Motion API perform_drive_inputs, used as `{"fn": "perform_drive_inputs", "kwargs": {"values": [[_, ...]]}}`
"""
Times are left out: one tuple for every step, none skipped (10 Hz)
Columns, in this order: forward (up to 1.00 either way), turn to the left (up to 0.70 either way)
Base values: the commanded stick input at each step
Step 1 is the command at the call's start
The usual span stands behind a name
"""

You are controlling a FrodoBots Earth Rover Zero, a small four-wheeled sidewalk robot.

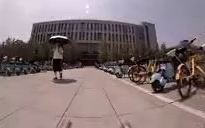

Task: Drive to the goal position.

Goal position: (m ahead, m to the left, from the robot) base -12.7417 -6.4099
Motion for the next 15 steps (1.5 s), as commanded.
{"fn": "perform_drive_inputs", "kwargs": {"values": [[1.0,0.03],[1.0,0.0],[1.0,0.0],[1.0,0.0],[1.0,0.0],[1.0,0.0],[1.0,0.0],[1.0,0.0],[1.0,0.0],[1.0,-0.08],[1.0,-0.28],[1.0,-0.16],[1.0,0.0],[1.0,-0.08],[1.0,-0.25]]}}
